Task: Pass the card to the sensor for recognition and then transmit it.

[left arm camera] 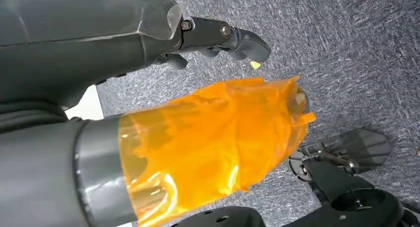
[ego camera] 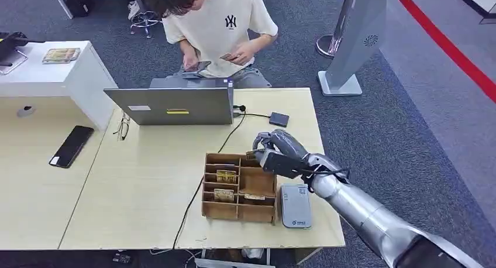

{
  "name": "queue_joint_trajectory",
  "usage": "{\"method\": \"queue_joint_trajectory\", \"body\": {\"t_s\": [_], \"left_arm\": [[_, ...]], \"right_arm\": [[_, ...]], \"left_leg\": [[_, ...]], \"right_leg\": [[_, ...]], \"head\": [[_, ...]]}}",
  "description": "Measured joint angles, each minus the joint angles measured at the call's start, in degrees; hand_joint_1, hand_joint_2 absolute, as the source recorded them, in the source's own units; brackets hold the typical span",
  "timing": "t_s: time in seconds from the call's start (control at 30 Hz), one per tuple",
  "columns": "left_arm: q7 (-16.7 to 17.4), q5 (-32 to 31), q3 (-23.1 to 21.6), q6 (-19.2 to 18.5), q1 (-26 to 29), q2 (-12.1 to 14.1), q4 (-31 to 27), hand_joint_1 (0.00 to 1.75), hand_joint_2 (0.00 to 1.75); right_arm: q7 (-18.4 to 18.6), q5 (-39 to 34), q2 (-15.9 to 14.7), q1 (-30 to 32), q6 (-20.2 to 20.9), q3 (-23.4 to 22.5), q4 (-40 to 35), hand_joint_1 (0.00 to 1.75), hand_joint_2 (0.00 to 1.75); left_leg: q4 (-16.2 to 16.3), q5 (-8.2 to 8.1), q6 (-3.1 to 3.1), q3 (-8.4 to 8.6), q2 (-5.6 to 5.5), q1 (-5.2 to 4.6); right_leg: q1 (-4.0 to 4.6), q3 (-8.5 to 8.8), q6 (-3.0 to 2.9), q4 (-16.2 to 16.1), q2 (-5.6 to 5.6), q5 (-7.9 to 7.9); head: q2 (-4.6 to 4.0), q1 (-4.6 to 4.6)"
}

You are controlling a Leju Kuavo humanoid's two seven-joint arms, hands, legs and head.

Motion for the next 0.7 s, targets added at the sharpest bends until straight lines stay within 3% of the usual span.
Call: {"method": "queue_joint_trajectory", "body": {"t_s": [0.7], "left_arm": [[-0.7,-0.1,1.0,0.5,0.4,0.0,0.0,0.00,0.00]], "right_arm": [[-5.7,-9.6,0.0,-0.4,5.0,-3.4,-2.4,1.57,1.75]], "left_leg": [[0.0,0.00,0.00,0.00,0.01,0.00]], "right_leg": [[0.00,-0.01,0.00,0.0,0.00,0.00]], "head": [[0.00,-0.02]]}}
